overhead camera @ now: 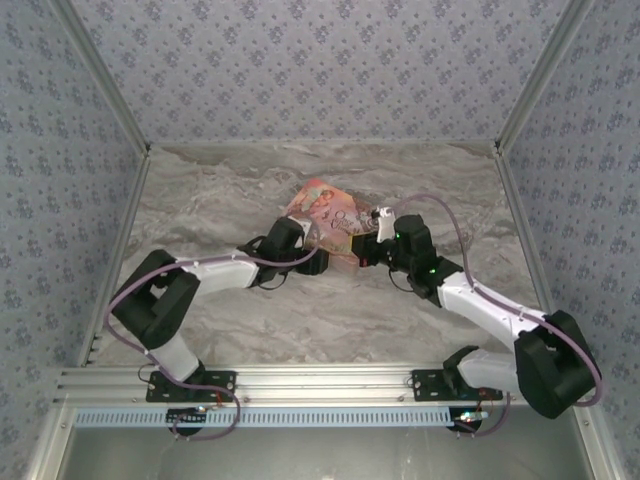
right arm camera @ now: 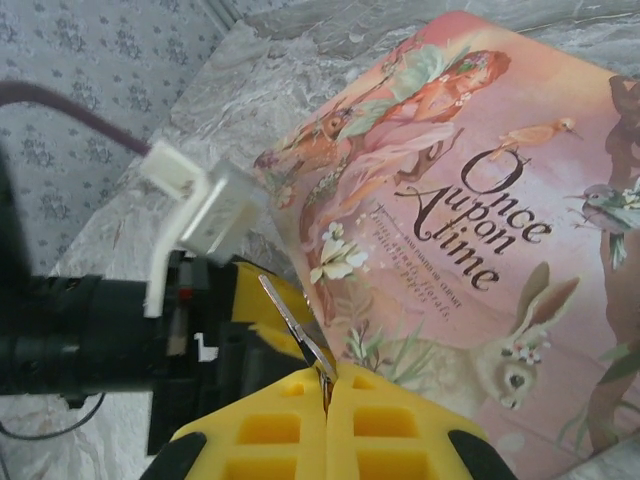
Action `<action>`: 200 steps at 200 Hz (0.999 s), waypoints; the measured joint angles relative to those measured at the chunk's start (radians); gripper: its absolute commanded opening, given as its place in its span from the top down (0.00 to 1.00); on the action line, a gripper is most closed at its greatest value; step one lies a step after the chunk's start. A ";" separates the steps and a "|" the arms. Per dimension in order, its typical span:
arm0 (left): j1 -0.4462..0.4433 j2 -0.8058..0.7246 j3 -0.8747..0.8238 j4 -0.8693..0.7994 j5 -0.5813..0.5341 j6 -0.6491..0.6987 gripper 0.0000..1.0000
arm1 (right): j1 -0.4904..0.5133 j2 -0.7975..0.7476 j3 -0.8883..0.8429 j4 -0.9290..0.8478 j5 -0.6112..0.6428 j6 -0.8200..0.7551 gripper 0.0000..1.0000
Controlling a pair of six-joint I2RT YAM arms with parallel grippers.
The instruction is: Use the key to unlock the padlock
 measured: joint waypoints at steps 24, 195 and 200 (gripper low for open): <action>0.000 -0.029 -0.060 0.076 0.021 0.114 0.19 | -0.014 0.045 0.010 0.031 -0.022 0.010 1.00; 0.030 0.133 -0.230 0.576 0.003 0.357 0.32 | -0.019 0.246 0.093 0.099 -0.048 0.018 1.00; 0.034 0.137 -0.230 0.583 0.013 0.359 0.34 | -0.019 0.249 0.093 0.099 -0.048 0.018 1.00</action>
